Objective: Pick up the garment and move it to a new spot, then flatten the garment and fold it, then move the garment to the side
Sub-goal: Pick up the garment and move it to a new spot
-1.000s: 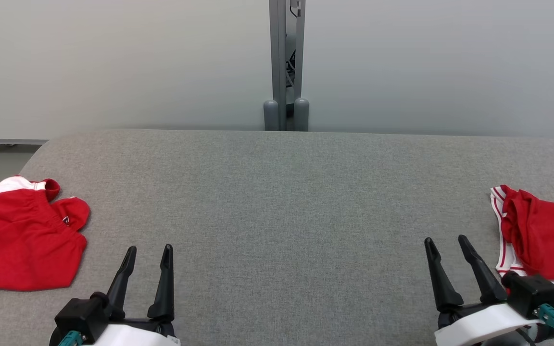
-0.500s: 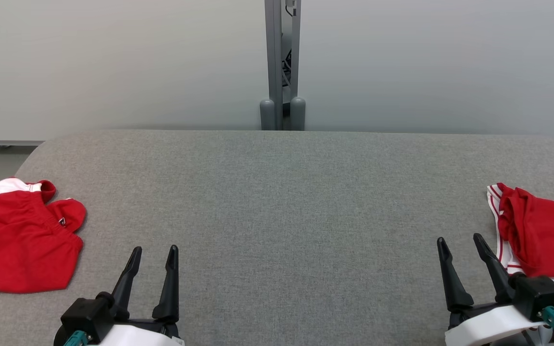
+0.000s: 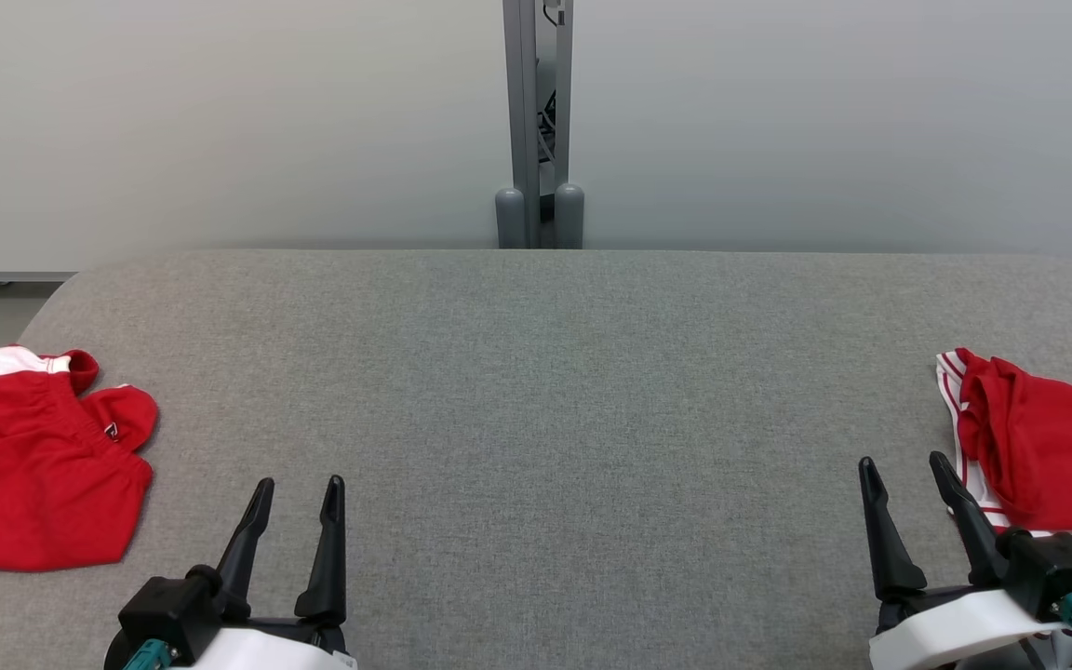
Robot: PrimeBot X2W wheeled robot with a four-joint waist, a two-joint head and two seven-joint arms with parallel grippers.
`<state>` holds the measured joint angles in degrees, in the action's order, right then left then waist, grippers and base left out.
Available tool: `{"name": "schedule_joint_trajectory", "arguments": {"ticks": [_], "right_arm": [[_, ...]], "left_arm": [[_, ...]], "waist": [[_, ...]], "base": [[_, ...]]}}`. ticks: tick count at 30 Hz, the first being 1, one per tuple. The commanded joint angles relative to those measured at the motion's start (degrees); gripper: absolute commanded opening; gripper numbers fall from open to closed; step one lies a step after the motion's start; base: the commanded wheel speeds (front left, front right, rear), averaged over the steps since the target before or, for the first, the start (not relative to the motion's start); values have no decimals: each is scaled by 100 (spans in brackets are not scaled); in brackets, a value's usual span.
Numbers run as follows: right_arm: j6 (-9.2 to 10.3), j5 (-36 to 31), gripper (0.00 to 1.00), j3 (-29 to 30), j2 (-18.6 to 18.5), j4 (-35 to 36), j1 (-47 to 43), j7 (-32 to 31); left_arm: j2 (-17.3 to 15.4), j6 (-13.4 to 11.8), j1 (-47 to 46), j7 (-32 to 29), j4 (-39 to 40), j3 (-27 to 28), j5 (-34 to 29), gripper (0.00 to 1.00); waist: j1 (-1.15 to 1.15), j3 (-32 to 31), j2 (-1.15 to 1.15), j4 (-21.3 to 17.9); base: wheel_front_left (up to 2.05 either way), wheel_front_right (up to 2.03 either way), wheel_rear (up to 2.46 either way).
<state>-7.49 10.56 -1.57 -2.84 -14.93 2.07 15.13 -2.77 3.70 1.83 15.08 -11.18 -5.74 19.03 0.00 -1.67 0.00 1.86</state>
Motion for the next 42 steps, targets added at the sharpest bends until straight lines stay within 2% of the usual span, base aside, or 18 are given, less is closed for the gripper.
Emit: {"name": "schedule_joint_trajectory", "arguments": {"ticks": [1, 8, 13, 15, 29, 33, 42], "right_arm": [[-1, 20, 100, 20, -19, -5, 25, 3], [-1, 102, 100, -9, -19, -28, 15, 3], [-1, 152, 100, -107, -20, 33, -40, 3], [-1, 179, 100, -172, -19, 83, -78, 3], [-1, 425, 100, -542, -21, 314, -146, 3], [-1, 492, 100, -739, -22, 288, -7, 4], [-1, 517, 100, -1281, -28, -25, 533, 3]], "left_arm": [[-27, -11, -78, 5, -9, 5, -8, 100], [-28, 17, -102, 5, -51, -34, -7, 100], [-27, 26, -144, 5, -95, -46, -57, 100], [-29, 28, -144, 5, -115, -30, -81, 100], [-26, 105, 11, 5, 5, 356, -314, 100], [-26, 79, 53, 5, 99, 498, -322, 100], [-24, -167, 152, 5, 446, 733, -171, 100]], "waist": [[0, 3, 0, 0], [0, 23, 0, 93], [0, 51, 0, 451], [0, 53, 0, 789], [0, -88, 0, 2507], [0, -13, 0, 2646], [0, 174, 0, 2783]], "base": [[0, 0, 0], [0, 0, 0], [0, 0, 0], [0, 0, 0], [0, 0, 0], [0, 0, 0], [0, 0, 0]]}}
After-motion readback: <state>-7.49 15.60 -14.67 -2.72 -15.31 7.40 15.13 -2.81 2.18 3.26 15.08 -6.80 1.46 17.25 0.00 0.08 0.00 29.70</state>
